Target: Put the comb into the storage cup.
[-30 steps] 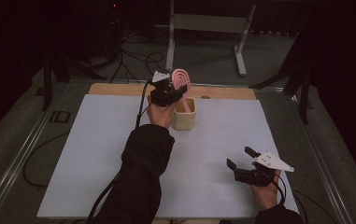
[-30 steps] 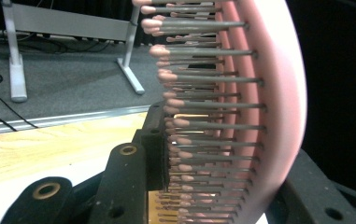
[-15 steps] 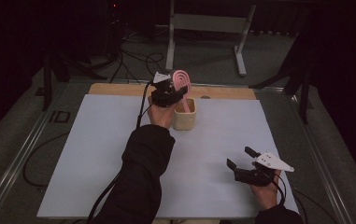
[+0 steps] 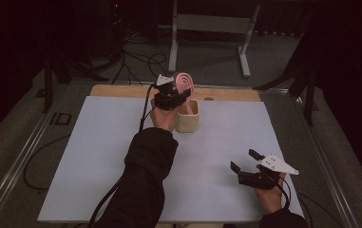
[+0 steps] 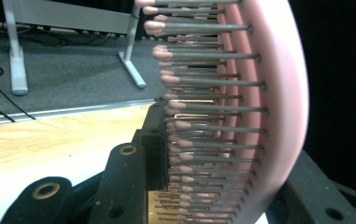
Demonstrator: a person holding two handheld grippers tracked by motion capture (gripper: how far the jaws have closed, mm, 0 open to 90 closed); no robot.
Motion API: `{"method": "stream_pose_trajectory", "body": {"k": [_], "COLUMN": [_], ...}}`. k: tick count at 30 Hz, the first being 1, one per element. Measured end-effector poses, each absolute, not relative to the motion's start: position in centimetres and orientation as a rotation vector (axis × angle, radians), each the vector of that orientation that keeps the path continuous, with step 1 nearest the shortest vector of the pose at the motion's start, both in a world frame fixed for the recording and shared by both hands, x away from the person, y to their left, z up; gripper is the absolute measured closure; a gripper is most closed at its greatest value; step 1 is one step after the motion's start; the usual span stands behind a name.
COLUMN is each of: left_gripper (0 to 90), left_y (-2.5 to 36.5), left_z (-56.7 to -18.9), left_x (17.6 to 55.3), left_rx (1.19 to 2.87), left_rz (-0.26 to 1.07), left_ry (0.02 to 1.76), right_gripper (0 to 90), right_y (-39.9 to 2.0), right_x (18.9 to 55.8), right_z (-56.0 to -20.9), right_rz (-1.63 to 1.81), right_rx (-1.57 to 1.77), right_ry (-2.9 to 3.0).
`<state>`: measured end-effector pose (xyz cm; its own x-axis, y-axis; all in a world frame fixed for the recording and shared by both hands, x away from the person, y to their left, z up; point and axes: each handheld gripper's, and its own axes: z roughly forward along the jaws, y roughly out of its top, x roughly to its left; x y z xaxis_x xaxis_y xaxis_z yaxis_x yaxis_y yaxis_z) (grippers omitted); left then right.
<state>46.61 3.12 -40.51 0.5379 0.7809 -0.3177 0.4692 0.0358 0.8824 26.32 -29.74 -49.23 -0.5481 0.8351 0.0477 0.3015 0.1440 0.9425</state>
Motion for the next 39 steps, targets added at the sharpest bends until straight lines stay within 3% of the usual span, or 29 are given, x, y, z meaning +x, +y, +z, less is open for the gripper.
{"method": "stream_pose_trajectory", "body": {"k": [39], "left_gripper": [63.3], "left_y": [2.6], "left_z": [-42.1], "left_x": [46.8], "left_rx": [1.645], "left_rz": [0.305], "left_ry": [1.101], "right_gripper": [9.6], "right_y": [-29.7], "right_x": [26.4], "right_z": [-49.3], "right_rz": [1.401], "right_rx": [1.081], "right_ry": [1.933]}}
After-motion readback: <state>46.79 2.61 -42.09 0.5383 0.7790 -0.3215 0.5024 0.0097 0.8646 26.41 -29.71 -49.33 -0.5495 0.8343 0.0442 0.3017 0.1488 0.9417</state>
